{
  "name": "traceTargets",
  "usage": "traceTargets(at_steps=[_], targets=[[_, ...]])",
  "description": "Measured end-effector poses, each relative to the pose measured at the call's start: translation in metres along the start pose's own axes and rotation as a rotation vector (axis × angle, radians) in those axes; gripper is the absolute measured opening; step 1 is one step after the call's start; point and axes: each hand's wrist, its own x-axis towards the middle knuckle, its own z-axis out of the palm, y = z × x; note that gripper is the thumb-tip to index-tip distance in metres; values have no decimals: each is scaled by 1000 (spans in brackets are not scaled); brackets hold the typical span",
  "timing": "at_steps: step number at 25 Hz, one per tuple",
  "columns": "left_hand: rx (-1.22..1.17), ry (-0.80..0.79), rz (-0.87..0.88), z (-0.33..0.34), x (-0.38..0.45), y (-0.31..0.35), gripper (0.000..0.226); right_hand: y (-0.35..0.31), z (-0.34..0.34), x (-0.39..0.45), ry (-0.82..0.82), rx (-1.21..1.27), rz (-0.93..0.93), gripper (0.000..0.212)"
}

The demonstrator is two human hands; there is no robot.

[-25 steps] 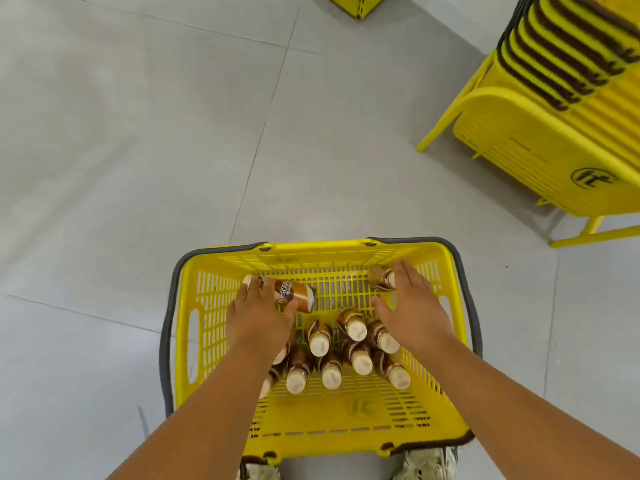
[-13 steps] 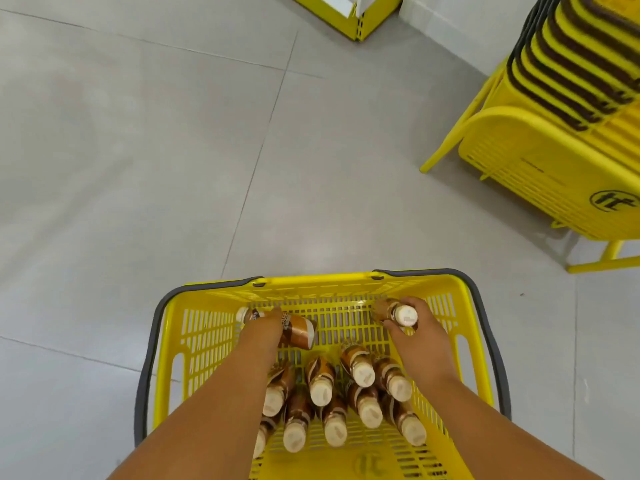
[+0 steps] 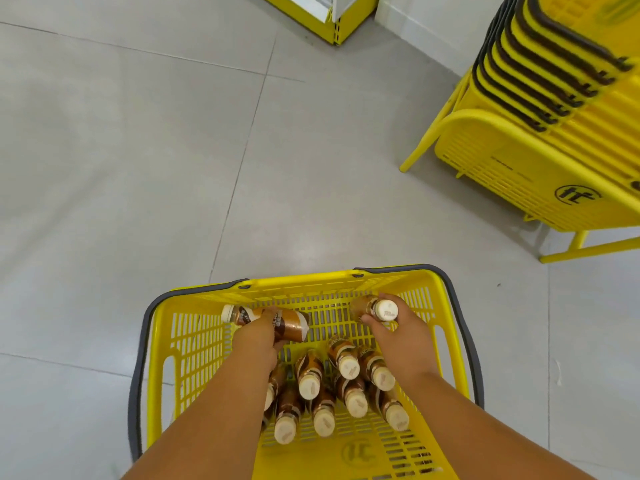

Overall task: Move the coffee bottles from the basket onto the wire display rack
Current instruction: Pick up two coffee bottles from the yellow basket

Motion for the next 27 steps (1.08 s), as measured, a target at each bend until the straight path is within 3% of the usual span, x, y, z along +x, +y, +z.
traceTargets(at_steps=[5,10,14,20,27], targets=[[204,149,379,-48,-100,-8,45,-43,-46,-65,-27,13,-24,38],[236,91,667,-92,-242,26,27,-126,-103,-135,-27,63,-89,34],[293,6,826,-131,-353,74,24,-218,-153,-197,-6,114,-169,39],[260,-78,1008,-213,-530,156,37,-368,-233,-298,-11,183,-340,41],[224,-134,1216,-327,-694,239,45,-524,-300,-410,26,248,-547,30]])
